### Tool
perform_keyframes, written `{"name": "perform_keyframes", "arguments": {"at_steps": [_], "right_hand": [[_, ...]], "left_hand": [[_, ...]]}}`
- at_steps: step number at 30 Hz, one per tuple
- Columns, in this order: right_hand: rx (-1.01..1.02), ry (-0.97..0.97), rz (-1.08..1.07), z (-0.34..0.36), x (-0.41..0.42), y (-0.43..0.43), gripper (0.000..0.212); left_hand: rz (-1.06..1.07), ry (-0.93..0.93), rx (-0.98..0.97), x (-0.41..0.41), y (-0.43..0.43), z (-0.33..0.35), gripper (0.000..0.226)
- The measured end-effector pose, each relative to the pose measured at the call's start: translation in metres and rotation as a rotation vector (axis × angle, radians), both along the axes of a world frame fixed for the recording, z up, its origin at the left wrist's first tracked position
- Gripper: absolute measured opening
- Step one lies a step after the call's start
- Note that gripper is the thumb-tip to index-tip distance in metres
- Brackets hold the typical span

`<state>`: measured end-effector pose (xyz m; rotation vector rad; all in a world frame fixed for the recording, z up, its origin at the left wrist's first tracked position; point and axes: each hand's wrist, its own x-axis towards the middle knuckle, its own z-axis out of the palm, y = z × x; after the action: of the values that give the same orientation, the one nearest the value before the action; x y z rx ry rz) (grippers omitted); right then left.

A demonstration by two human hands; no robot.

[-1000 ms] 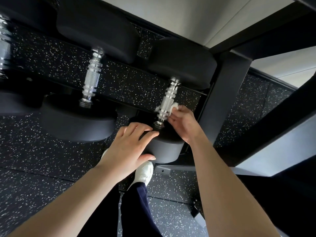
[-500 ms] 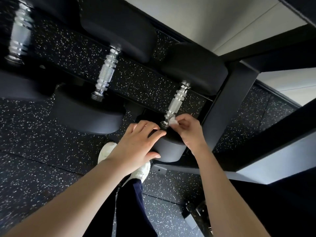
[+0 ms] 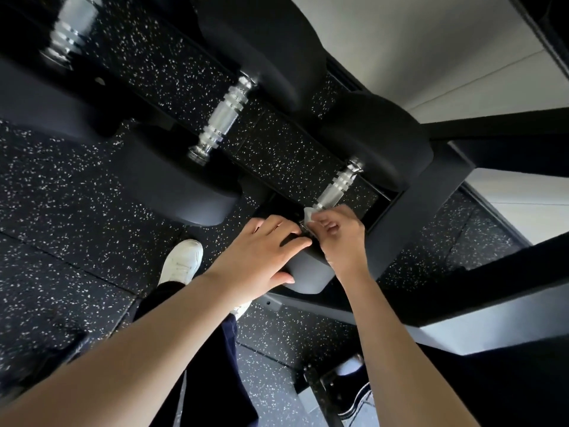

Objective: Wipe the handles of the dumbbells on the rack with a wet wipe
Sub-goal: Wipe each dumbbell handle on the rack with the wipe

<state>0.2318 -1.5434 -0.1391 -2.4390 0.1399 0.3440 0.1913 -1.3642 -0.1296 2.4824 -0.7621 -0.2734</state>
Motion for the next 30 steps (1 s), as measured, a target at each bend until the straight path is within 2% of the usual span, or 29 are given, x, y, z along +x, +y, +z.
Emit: {"name": "perform_keyframes", "arguments": {"at_steps": [9, 12, 19, 26, 30], "right_hand": [[-0.082, 0.022, 0.139, 0.006, 0.017, 0.015, 0.008], [-0.202, 0.091, 0.235, 0.005, 0.019, 0.019, 0.007], [-0.411, 0.141, 0.370, 0.011, 0.016, 0.012, 0.017], [-0.436, 0.206, 0.461, 0.018, 0.024, 0.011, 0.024], [-0.536, 0.247, 0.508, 0.017, 0.032, 0.020, 0.025]], "left_hand": [[0.089, 0.052, -0.031, 0.000, 0.011, -0.003, 0.081], [0.091, 0.073, -0.039, 0.002, 0.011, -0.003, 0.080], [0.106, 0.100, -0.073, 0.003, 0.012, -0.004, 0.080], [0.114, 0.119, -0.083, 0.003, 0.013, -0.005, 0.081], [0.124, 0.125, -0.082, 0.002, 0.012, -0.006, 0.082]]}}
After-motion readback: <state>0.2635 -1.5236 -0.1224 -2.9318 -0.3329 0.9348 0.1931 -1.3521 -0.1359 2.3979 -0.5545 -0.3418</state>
